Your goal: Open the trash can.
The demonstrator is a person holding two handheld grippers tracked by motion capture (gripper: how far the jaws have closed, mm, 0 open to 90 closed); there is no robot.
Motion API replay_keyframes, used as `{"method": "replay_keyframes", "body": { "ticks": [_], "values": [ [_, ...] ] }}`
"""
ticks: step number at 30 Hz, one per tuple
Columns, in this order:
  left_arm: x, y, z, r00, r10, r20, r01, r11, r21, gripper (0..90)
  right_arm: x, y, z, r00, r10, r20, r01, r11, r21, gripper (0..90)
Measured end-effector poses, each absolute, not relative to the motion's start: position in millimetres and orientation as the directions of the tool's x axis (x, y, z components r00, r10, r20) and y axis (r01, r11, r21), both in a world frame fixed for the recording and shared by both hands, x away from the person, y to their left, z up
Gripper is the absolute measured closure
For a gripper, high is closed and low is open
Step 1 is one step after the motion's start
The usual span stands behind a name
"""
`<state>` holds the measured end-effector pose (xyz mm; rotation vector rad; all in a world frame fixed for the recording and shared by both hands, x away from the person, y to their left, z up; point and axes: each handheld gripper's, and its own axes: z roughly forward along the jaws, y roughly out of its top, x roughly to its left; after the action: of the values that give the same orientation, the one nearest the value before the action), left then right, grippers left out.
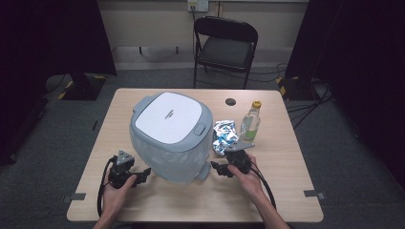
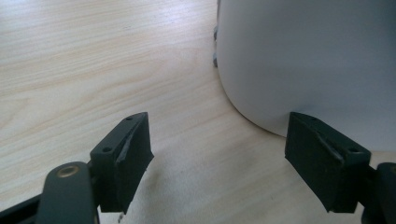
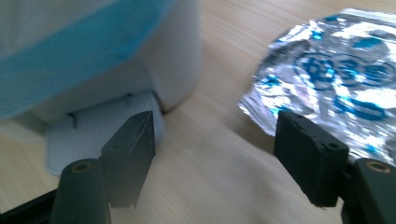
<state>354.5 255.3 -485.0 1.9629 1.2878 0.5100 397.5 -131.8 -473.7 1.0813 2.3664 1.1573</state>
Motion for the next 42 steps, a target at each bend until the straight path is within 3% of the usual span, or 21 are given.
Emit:
{"method": "replay_keyframes", "body": {
  "ticks": [6, 18, 23, 34, 36, 40, 42],
  "values": [
    [364, 256, -487, 0.395, 0.916, -0.064, 0.639, -0.224, 0.736, 23.7, 397, -113, -477, -0.712, 0.698, 0.073, 0.477, 0.405, 0.78, 30.9],
    [357, 254, -486, 0.432, 0.895, -0.113, 0.642, -0.217, 0.735, 27.1, 389, -100, -481, -0.789, 0.597, 0.144, 0.459, 0.418, 0.784, 38.4],
    [359, 255, -487, 0.418, 0.903, -0.102, 0.652, -0.22, 0.725, 25.8, 385, -99, -479, -0.793, 0.598, 0.118, 0.445, 0.437, 0.782, 39.7],
    [363, 257, -488, 0.397, 0.916, -0.052, 0.639, -0.236, 0.732, 37.7, 372, -91, -480, -0.846, 0.515, 0.142, 0.418, 0.474, 0.775, 38.7],
    [366, 254, -491, 0.402, 0.915, -0.025, 0.645, -0.264, 0.717, 45.9, 365, -88, -479, -0.864, 0.477, 0.161, 0.414, 0.491, 0.766, 40.7],
    [366, 257, -491, 0.416, 0.907, -0.072, 0.652, -0.242, 0.719, 41.0, 362, -91, -474, -0.887, 0.438, 0.146, 0.385, 0.528, 0.757, 48.4],
    [364, 259, -488, 0.429, 0.899, -0.094, 0.647, -0.233, 0.726, 39.2, 364, -96, -472, -0.88, 0.456, 0.132, 0.388, 0.53, 0.754, 47.2]
  ]
}}
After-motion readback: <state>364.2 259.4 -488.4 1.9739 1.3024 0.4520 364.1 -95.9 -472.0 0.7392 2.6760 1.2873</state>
